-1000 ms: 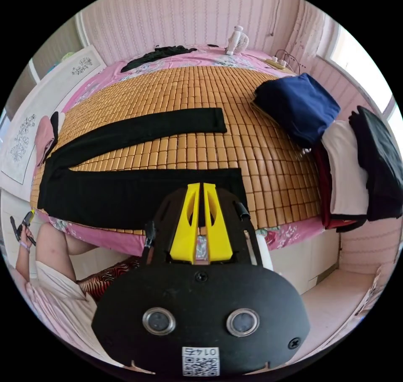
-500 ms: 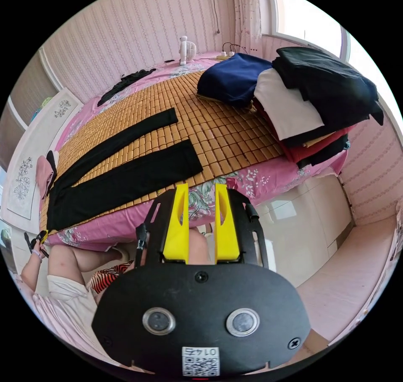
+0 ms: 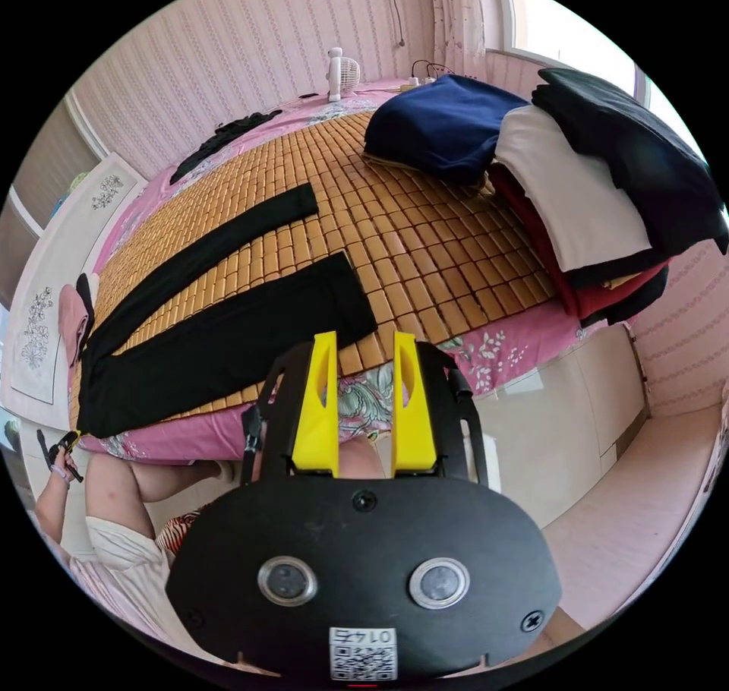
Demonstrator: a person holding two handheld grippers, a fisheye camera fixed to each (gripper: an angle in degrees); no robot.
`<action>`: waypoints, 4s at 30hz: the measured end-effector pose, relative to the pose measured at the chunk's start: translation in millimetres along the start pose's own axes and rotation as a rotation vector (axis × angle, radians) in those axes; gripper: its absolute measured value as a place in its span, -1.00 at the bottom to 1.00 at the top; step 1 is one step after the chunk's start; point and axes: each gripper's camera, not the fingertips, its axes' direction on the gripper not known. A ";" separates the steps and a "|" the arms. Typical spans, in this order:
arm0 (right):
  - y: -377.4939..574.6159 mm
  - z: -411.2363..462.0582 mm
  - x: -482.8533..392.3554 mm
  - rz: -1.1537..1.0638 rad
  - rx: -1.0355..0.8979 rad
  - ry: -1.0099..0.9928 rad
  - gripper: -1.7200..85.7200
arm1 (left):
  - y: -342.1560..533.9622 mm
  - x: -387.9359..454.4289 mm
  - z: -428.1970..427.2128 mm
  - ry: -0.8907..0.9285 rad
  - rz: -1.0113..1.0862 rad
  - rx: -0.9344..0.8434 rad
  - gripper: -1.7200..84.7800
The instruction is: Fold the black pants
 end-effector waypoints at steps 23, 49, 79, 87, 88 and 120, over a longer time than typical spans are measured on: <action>-77.1 -29.7 -4.0 -0.195 0.018 -0.087 -0.95 | -22.9 6.0 -62.5 0.135 0.099 0.056 -0.97; -215.2 99.8 -100.0 -0.196 -0.150 0.116 -0.96 | -130.0 279.9 40.0 -0.186 0.452 -0.049 -0.98; -51.3 12.7 51.1 0.030 0.010 -0.320 -0.93 | 66.8 719.4 -33.9 0.331 1.332 0.165 -0.80; -45.9 -18.7 70.0 0.039 0.056 -0.372 -0.94 | 74.5 826.2 47.5 0.211 1.457 -0.140 -0.83; -44.8 -17.5 72.2 0.046 0.052 -0.375 -0.94 | 79.5 834.3 53.5 0.189 1.467 -0.153 -0.87; -43.6 16.6 82.1 -0.002 0.005 -0.253 -0.92 | 31.7 826.5 4.7 0.313 1.367 -0.046 -0.98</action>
